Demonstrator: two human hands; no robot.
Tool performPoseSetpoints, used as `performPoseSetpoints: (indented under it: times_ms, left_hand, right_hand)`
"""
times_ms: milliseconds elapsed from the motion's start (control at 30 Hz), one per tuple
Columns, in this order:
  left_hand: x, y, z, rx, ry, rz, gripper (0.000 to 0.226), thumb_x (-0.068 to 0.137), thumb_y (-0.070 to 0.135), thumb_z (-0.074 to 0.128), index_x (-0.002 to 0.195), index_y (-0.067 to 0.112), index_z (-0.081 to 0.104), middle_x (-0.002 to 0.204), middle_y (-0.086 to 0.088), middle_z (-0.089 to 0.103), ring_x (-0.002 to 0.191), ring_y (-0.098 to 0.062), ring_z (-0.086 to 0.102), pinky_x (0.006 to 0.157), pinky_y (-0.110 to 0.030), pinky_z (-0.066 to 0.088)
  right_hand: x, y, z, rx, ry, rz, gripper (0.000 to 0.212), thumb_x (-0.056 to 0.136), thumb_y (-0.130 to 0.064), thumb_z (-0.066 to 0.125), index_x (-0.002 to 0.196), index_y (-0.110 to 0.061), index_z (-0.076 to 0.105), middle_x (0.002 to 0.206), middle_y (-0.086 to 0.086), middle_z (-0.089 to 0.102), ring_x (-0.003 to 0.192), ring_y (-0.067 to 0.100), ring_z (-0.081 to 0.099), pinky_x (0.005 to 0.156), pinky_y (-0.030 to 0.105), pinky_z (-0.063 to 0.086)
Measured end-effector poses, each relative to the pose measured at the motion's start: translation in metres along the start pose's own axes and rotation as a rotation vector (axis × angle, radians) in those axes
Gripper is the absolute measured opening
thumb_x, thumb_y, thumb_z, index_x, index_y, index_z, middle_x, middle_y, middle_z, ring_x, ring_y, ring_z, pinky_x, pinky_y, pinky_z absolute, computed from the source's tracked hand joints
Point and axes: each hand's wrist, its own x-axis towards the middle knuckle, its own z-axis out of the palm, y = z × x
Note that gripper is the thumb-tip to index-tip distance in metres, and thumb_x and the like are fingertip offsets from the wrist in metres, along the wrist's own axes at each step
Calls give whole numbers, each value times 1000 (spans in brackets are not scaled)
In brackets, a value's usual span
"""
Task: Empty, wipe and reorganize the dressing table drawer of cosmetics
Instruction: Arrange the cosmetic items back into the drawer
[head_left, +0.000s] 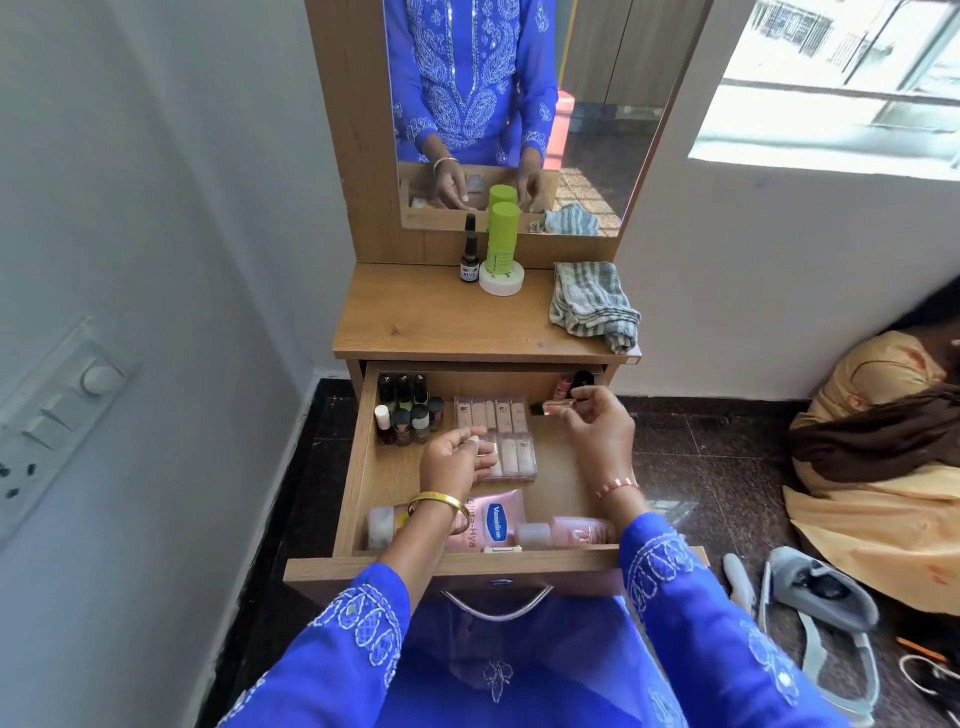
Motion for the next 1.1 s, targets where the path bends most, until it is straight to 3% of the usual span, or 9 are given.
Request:
performPoseSetpoints:
  times_ms: [133,200,400,633,800,967,1100]
  left_hand:
    - [-1,0,0,-7,12,-14,19,93,3,44,103,2,61,76,-4,63,66,-13,61,51,-13,52]
    - [0,0,-1,-3,17,-12,19,93,3,44,102,2,61,75,-4,63,65,-13,60,51,-13,52]
    - [0,1,0,-17,21,-9,16,93,2,45,97,3,60,72,-5,62,63,-13,60,51,-13,51]
    - [-1,0,0,36,31,19,15,92,2,46,95,5,61,71,-3,62,63,-12,59,52,-13,52]
    - [0,-4,0,233,40,141,18,90,5,49,86,13,64,71,3,64,72,-16,64,73,-30,56]
    - [-3,-5,2,306,31,204,18,90,7,50,83,18,63,75,5,64,75,-14,65,72,-30,57]
    - [-5,-2,2,315,9,263,18,89,7,49,86,18,63,78,1,65,77,-16,65,71,-28,55]
  right_hand:
    - [23,-1,-4,-258,-1,-80,11,80,-1,62,91,-1,62,87,17,67,79,30,61,74,37,48]
    - [26,-4,-3,-406,-41,-114,13,82,-3,57,94,-2,61,95,18,68,88,36,61,72,37,47]
    - [26,-9,-1,-713,-103,-226,14,85,-3,48,93,-3,59,101,18,65,98,35,58,64,32,34]
    - [27,-5,3,-766,-102,-277,18,84,1,46,96,-4,58,102,17,64,99,35,58,64,32,33]
    - [25,-6,4,-770,-97,-257,18,87,-2,44,101,-3,55,104,20,63,100,36,57,65,34,36]
    - [26,-5,0,-726,-102,-236,10,86,-2,47,90,-6,55,99,21,65,97,38,58,63,33,31]
    - [32,-10,3,-609,-41,-211,16,87,-15,52,92,-3,60,94,17,68,92,36,61,68,35,46]
